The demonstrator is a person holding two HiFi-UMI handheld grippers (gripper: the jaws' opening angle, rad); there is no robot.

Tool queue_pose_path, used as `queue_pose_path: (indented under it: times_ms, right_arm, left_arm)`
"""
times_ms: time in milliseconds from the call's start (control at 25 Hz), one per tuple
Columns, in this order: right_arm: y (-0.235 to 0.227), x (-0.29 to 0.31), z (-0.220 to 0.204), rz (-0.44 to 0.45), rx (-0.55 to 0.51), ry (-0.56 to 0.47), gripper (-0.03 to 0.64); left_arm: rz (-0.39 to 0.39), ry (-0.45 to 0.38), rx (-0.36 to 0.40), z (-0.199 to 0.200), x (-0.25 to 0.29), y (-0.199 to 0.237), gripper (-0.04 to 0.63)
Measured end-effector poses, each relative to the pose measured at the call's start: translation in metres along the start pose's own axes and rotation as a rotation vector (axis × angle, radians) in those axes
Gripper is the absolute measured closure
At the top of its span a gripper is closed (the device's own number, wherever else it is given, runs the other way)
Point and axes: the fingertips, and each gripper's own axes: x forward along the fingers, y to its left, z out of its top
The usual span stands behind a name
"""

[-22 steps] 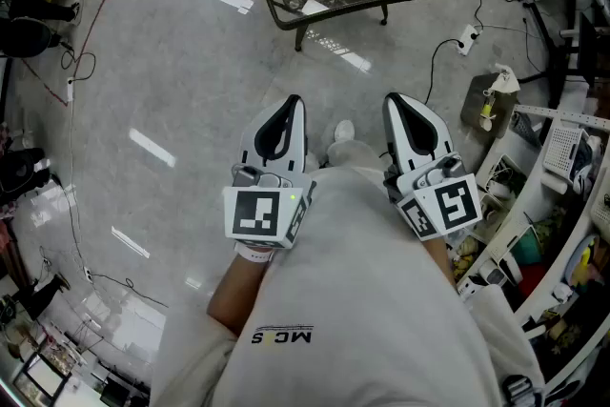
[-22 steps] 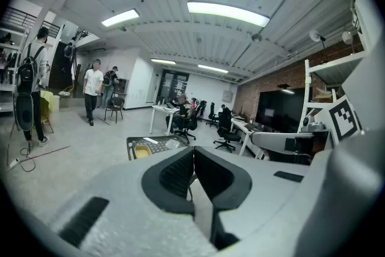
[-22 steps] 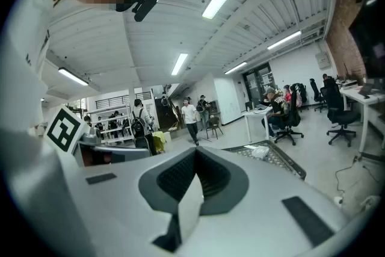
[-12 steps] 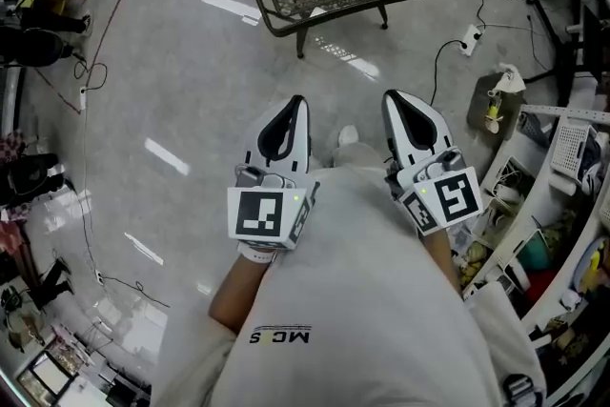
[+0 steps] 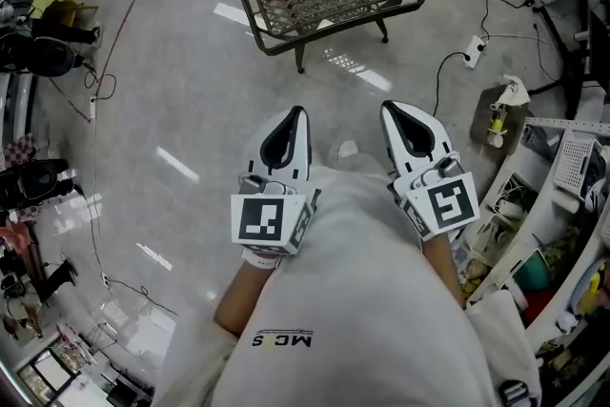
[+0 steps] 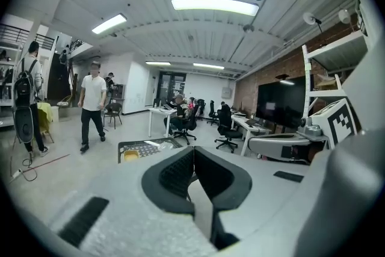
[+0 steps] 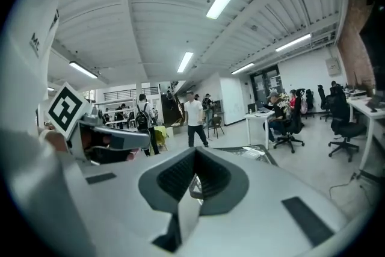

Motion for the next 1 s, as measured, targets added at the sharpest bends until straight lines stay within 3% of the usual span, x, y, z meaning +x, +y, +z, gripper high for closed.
queue_pose_path:
  times_ms: [160, 480, 640, 800, 1000]
  right_arm:
    - [-0.020, 0.005, 0.010, -0.029, 0.041, -0.014, 0.601]
    - [-0.045, 0.058, 0.017, 0.003, 0.009, 0.019, 0.601]
    - [-0.075, 0.094, 0.024, -0.032, -0.014, 0.022, 0.601]
    - [-0.110, 0.135, 0.044, -0.105, -0.052, 0.024, 0.601]
    - [-0.145, 0.190, 0.066, -0.137, -0.065, 0.049, 0.600]
  left_arm:
    - [-0.024, 0.013, -0.004, 0.005, 0.017, -0.003, 0.569]
    - [-0.067, 0.017, -0.032, 0.011, 0.081, 0.015, 0.569]
    - [-0.096, 0.016, -0.043, 0.020, 0.129, 0.035, 0.569]
    - [-0.119, -0.005, -0.040, 0.051, 0.177, 0.063, 0.569]
    - [-0.151, -0.031, -0.046, 0.092, 0.230, 0.097, 0.569]
